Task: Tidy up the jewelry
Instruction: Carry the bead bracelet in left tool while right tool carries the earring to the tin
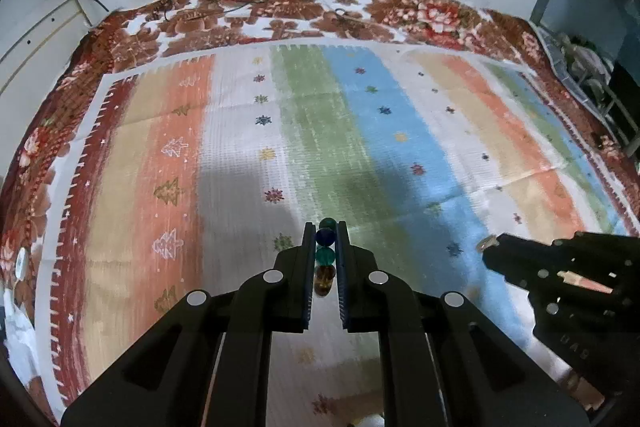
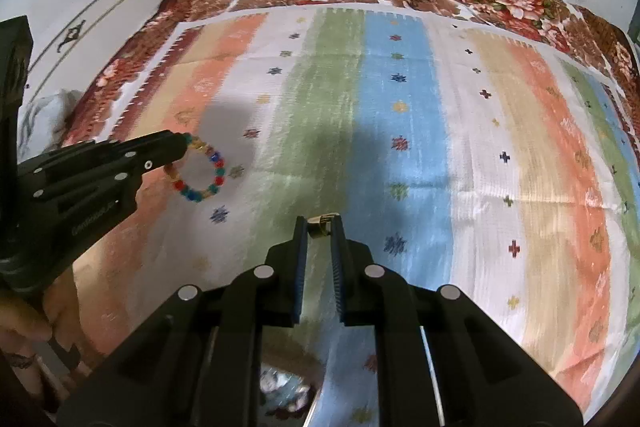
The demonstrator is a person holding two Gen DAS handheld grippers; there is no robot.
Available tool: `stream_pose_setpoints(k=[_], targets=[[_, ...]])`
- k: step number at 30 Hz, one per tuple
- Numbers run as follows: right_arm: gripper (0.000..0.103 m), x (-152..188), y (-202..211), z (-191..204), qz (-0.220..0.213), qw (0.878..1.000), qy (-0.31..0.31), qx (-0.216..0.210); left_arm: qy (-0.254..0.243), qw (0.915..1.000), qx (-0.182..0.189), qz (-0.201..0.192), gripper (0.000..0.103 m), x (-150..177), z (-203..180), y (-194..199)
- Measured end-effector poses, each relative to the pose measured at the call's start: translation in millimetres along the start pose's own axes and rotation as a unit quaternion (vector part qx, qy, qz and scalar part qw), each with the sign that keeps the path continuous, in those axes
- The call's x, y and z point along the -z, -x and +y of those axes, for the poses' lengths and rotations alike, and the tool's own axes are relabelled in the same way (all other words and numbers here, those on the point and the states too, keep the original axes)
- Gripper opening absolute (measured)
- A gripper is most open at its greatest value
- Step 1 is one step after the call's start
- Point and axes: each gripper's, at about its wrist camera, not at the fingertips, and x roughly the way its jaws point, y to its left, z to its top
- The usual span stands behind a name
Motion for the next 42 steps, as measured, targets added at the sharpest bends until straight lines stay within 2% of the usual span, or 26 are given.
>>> stream_pose_setpoints(k=[12,20,34,42], targets=[[0.013,31.6,52.0,21.8,-0.033,0.999,0.014,-0.027,-0.007,0.9989,0.023,-0.041,0.009,22.0,-16.6,56.9],[0.013,58.0,72.8,29.7,-0.040,0.998,0.019,-0.043,-0.017,0.9968,0.047,-0.063,0.009,51.5,-31.7,94.9],[0.013,102.5,83.0,39.6,-0.027,0.997,0.014,-0.065,-0.012,0.9969,0.063,-0.045,0.009,114.5,-43.7,115.1],[0.014,109.5,76.9,45.3,-0.014,0.997,0.019,-0.069,-0.019,0.9973,0.066,-0.025,0.010,127.8,-47.3,109.0]])
